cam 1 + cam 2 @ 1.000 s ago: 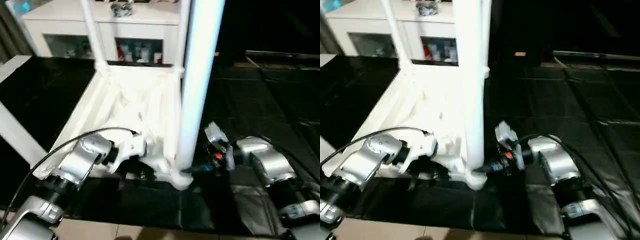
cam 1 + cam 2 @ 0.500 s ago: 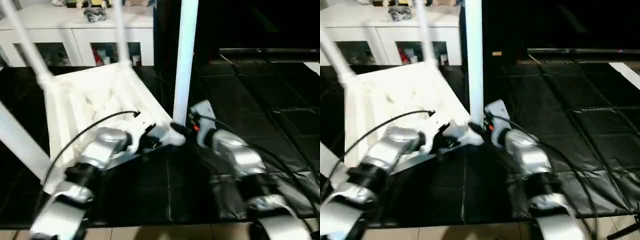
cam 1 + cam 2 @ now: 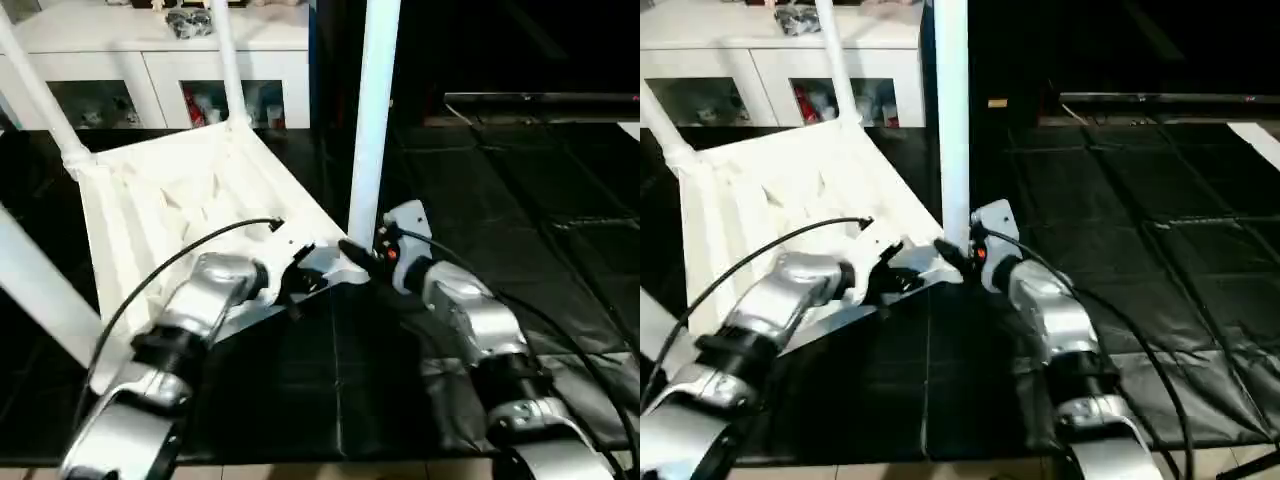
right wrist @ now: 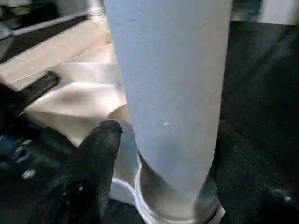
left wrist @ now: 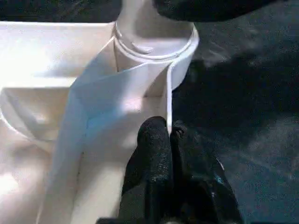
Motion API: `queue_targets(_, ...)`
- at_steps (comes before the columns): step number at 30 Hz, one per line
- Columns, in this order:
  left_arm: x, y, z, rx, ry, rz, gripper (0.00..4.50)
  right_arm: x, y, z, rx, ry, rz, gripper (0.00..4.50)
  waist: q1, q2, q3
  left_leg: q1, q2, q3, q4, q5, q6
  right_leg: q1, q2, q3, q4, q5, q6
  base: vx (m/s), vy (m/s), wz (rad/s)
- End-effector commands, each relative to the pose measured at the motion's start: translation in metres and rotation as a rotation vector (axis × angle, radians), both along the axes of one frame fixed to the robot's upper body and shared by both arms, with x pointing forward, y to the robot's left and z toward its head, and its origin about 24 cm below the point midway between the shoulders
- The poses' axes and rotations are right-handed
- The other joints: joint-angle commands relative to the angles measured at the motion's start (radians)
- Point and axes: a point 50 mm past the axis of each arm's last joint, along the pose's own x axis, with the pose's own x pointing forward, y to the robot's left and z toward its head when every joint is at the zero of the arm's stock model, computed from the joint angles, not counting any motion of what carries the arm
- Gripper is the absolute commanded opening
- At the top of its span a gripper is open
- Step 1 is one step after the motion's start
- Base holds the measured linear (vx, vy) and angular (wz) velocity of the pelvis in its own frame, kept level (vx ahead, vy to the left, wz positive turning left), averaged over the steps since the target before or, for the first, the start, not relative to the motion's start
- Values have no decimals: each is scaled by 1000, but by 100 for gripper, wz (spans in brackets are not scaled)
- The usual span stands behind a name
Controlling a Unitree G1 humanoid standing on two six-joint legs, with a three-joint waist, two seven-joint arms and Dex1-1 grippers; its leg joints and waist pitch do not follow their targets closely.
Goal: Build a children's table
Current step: Rotate leg to tighten
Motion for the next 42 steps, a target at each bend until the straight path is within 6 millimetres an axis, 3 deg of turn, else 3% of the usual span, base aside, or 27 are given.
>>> queue_targets(1,-1,-11,9,-32,-42,-66,0,-11,24,-2,24,18,174,345,8,-7,-68,-18,-11,22,-63,-152,73,74,-39,40,-65,-245,-195,0,0,0)
queue_targets(6,-17,4,10,15,-27,-308,0,-25,-8,8,-38,-39,474,389,25,-8,-66,-15,-3,25,-62,-172,88,71,-39,41,-65,-257,-201,0,0,0)
queue_targets(11,-27,7,10,24,3,-422,0,-28,-20,12,-54,-24,594,394,46,-4,-67,-9,3,26,-63,-179,77,66,-42,42,-61,-267,-213,0,0,0)
queue_targets(13,-32,9,10,36,15,-475,0,-30,-25,14,-48,-11,647,394,55,-1,-70,-3,7,27,-61,-178,77,60,-40,44,-57,-227,-233,0,0,0)
queue_targets(15,-38,12,10,49,27,-532,0,-32,-29,18,-42,9,728,394,59,-3,-68,-7,7,27,-60,-182,78,62,-38,45,-53,-203,-246,0,0,0)
queue_targets(21,-46,17,10,84,39,-602,0,-34,-30,19,-59,38,836,394,69,-10,-67,-12,4,26,-61,-187,65,65,-44,45,-58,-281,-212,0,0,0)
queue_targets(31,-50,16,14,83,34,-631,0,-34,-22,16,-48,49,883,309,78,-10,-71,-14,4,26,-59,-148,62,64,-41,45,-49,-225,-223,0,0,0)
queue_targets(42,-52,16,14,80,35,-638,0,-38,-19,14,-17,75,907,220,77,-6,-69,-13,3,25,-60,-170,55,65,-40,45,-53,-247,-215,0,0,0)
